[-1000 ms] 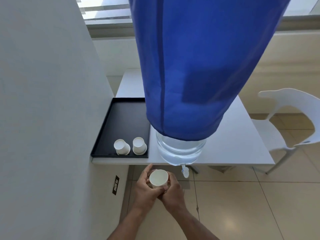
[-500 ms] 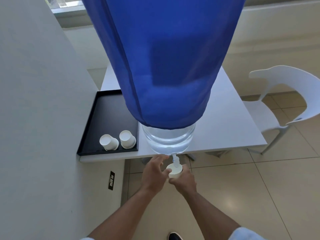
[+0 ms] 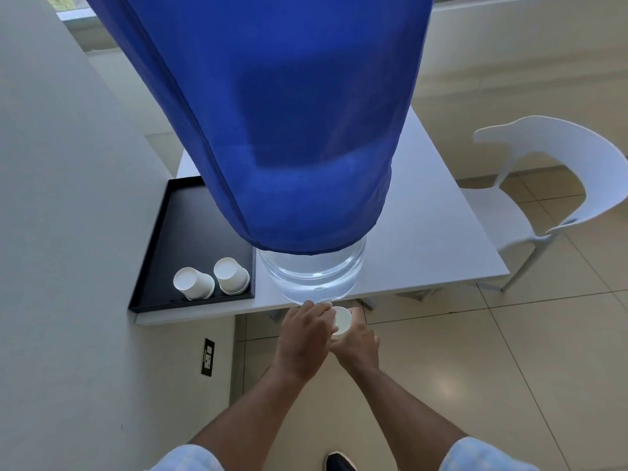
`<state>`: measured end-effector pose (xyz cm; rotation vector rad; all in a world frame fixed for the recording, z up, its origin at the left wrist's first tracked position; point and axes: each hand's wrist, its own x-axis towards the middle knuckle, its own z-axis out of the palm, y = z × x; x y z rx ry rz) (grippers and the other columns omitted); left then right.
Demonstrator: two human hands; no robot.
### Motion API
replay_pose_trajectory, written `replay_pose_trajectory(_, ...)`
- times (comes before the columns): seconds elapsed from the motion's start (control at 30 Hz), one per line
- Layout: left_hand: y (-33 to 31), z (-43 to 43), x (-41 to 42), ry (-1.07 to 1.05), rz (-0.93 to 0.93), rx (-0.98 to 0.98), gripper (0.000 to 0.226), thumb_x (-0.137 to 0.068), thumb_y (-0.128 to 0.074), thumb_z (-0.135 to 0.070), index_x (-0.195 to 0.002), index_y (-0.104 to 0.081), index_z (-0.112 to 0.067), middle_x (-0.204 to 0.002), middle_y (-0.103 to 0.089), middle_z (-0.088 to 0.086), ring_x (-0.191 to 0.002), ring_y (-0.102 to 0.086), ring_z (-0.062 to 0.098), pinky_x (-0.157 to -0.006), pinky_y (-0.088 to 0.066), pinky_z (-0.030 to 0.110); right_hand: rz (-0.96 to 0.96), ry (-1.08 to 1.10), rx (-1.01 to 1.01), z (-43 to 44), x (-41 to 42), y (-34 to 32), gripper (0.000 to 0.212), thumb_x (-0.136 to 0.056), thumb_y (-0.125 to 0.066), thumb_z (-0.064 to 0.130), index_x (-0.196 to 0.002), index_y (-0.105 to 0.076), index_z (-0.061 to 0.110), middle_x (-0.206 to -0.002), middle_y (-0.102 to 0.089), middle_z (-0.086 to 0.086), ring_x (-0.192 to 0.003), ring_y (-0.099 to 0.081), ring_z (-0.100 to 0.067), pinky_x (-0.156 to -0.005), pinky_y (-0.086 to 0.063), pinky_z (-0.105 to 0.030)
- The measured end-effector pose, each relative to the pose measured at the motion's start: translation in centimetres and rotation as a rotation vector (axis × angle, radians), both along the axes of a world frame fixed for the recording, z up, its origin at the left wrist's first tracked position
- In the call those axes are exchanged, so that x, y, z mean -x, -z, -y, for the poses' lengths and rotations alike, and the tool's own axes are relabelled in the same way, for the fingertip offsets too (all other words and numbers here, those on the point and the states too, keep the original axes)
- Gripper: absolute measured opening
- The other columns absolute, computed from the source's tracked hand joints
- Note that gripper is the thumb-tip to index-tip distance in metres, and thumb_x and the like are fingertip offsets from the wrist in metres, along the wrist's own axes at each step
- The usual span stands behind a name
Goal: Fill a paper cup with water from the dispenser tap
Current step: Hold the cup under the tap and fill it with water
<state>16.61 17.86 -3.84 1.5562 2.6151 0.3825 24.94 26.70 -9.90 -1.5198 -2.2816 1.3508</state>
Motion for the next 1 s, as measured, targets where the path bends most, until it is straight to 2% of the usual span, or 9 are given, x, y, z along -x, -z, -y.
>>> replay_pose_trajectory(0.1, 0.1, 0.2, 0.1, 0.011, -0.041, -0.031, 0.007, -0.089, -0.076, -0.023, -0.094, -0.072, -0.026, -0.103, -0.076, -0.013, -0.087, -0.069, 0.017, -0.069, -0.047, 0.029, -0.024, -0.021, -0.039, 0.0, 0.0, 0.3, 0.057, -0.069, -0.081, 0.045, -0.112, -0.047, 0.034, -0.094, -0.072, 0.011, -0.093, -0.070, -0.021, -0.093, -0.046, -0.039)
replay_pose_trajectory(0.2, -0.6, -0.2, -0.4, -0.138, 0.055, -0.128, 0.010, -0.099, -0.065, -0.023, -0.090, -0.069, -0.024, -0.089, -0.077, -0.009, -0.078, -0.071, 0.017, -0.063, -0.040, 0.027, -0.042, -0.029, -0.067, 0.0, 0.0, 0.3, 0.058, -0.070, -0.084, 0.046, -0.114, -0.048, 0.034, -0.096, -0.071, 0.012, -0.093, -0.069, -0.020, -0.092, -0.047, -0.038)
replay_pose_trajectory(0.33, -0.9, -1.4, 0.0, -0.345, 0.342, -0.132, 0.022, -0.105, -0.055, -0.031, -0.096, -0.075, -0.025, -0.089, -0.078, -0.009, -0.080, -0.067, 0.016, -0.068, -0.043, 0.029, -0.047, -0.036, -0.085, 0.0, 0.2, 0.4, 0.058, -0.068, -0.087, 0.036, -0.112, -0.050, 0.031, -0.090, -0.064, 0.014, -0.092, -0.070, -0.022, -0.091, -0.055, -0.044)
replay_pose_trajectory(0.43, -0.5, -1.5, 0.7, -0.353, 0.417, -0.123, 0.020, -0.103, -0.060, -0.033, -0.100, -0.079, -0.028, -0.094, -0.081, -0.011, -0.084, -0.071, 0.013, -0.073, -0.055, 0.031, -0.055, -0.033, -0.073, 0.2, 0.3, 0.5, 0.056, -0.068, -0.085, 0.026, -0.111, -0.050, 0.029, -0.089, -0.063, 0.013, -0.090, -0.069, -0.024, -0.089, -0.057, -0.046)
replay_pose_trajectory(0.53, -0.3, -1.3, 1.1, -0.383, 0.502, -0.137, 0.018, -0.101, -0.065, -0.033, -0.101, -0.082, -0.027, -0.100, -0.084, -0.012, -0.089, -0.074, 0.012, -0.081, -0.061, 0.036, -0.084, -0.029, -0.071, 0.5, 0.3, 0.8, 0.064, -0.064, -0.089, 0.026, -0.109, -0.045, 0.035, -0.094, -0.066, 0.010, -0.089, -0.068, -0.021, -0.079, -0.062, -0.045)
replay_pose_trajectory(0.63, 0.0, -1.4, 1.4, -0.446, 0.624, -0.182, 0.016, -0.097, -0.072, -0.034, -0.098, -0.085, -0.025, -0.102, -0.084, -0.013, -0.080, -0.077, 0.013, -0.075, -0.066, 0.043, -0.118, -0.032, -0.066, 0.6, 0.3, 1.1, 0.066, -0.066, -0.092, 0.023, -0.111, -0.045, 0.035, -0.097, -0.065, 0.009, -0.090, -0.067, -0.017, -0.071, -0.064, -0.040)
replay_pose_trajectory(0.7, -0.1, -1.5, 1.5, -0.470, 0.657, -0.189, 0.015, -0.095, -0.074, -0.035, -0.097, -0.086, -0.026, -0.097, -0.084, -0.012, -0.077, -0.076, 0.013, -0.073, -0.066, 0.044, -0.132, -0.033, -0.069, 0.5, 0.3, 1.2, 0.066, -0.067, -0.093, 0.021, -0.113, -0.048, 0.032, -0.097, -0.064, 0.008, -0.090, -0.067, -0.016, -0.071, -0.063, -0.039)
replay_pose_trajectory(0.83, -0.3, -1.4, 1.7, -0.475, 0.667, -0.182, 0.015, -0.095, -0.076, -0.036, -0.101, -0.086, -0.026, -0.096, -0.085, -0.011, -0.088, -0.076, 0.011, -0.083, -0.065, 0.041, -0.138, -0.035, -0.061, 0.7, 0.2, 1.3, 0.066, -0.067, -0.093, 0.019, -0.115, -0.049, 0.030, -0.094, -0.063, 0.010, -0.089, -0.066, -0.015, -0.071, -0.063, -0.037)
replay_pose_trajectory(1.0, -0.1, -1.4, 1.7, -0.462, 0.658, -0.190, 0.016, -0.095, -0.076, -0.037, -0.101, -0.086, -0.025, -0.095, -0.084, -0.010, -0.089, -0.075, 0.012, -0.082, -0.064, 0.038, -0.147, -0.033, -0.061, 0.8, 0.2, 1.4, 0.065, -0.067, -0.093, 0.020, -0.117, -0.051, 0.029, -0.097, -0.066, 0.006, -0.089, -0.067, -0.016, -0.068, -0.060, -0.032)
